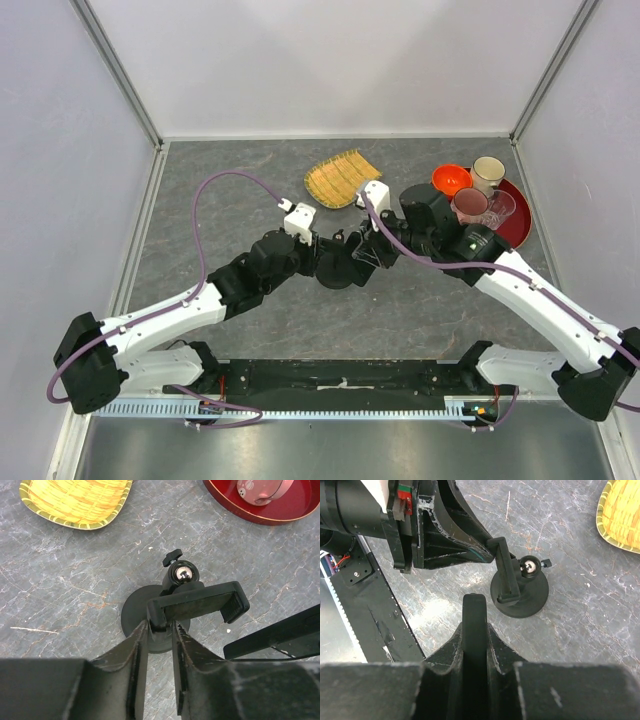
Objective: Place the phone on the phone stand
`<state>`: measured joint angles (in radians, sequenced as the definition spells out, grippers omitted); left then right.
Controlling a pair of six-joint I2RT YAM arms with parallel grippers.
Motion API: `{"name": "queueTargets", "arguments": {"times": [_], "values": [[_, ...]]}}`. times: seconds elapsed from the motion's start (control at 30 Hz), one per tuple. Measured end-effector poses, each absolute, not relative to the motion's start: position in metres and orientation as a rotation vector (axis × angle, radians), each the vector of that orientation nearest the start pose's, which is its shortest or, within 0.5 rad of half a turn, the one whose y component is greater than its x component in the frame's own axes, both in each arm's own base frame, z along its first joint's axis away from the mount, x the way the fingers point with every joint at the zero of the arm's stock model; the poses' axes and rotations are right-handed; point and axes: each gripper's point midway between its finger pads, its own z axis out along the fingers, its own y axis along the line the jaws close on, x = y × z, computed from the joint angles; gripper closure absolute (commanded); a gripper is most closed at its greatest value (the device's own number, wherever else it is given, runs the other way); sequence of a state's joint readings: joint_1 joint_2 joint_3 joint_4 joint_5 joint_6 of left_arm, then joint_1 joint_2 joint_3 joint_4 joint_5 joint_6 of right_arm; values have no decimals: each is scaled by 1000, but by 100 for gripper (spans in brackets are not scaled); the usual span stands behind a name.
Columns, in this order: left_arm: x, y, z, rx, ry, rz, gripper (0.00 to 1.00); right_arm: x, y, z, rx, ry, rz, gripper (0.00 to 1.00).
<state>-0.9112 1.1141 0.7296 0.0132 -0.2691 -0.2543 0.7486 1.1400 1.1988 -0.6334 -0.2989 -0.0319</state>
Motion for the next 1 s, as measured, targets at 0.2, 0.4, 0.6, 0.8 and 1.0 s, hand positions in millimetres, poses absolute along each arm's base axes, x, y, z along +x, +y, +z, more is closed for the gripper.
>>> {"name": "queueTargets", "arguments": {"times": [0.2, 0.4, 0.6, 0.8, 1.0], "values": [[257, -266, 187, 470, 1896, -487, 92, 211, 269, 256, -1047, 1957, 737, 100], [258, -265, 188, 509, 1874, -466, 98, 202, 277, 258, -1232, 1824, 776, 100], [250, -266, 190, 592, 1826, -488, 98, 194, 298, 262, -1436, 1602, 852, 100], [242, -268, 190, 686, 1786, -512, 98, 205, 316, 237, -1598, 1482, 846, 100], [246, -266, 189, 745, 1766, -503, 98, 204, 326, 222, -1730, 1383, 864, 100]]}}
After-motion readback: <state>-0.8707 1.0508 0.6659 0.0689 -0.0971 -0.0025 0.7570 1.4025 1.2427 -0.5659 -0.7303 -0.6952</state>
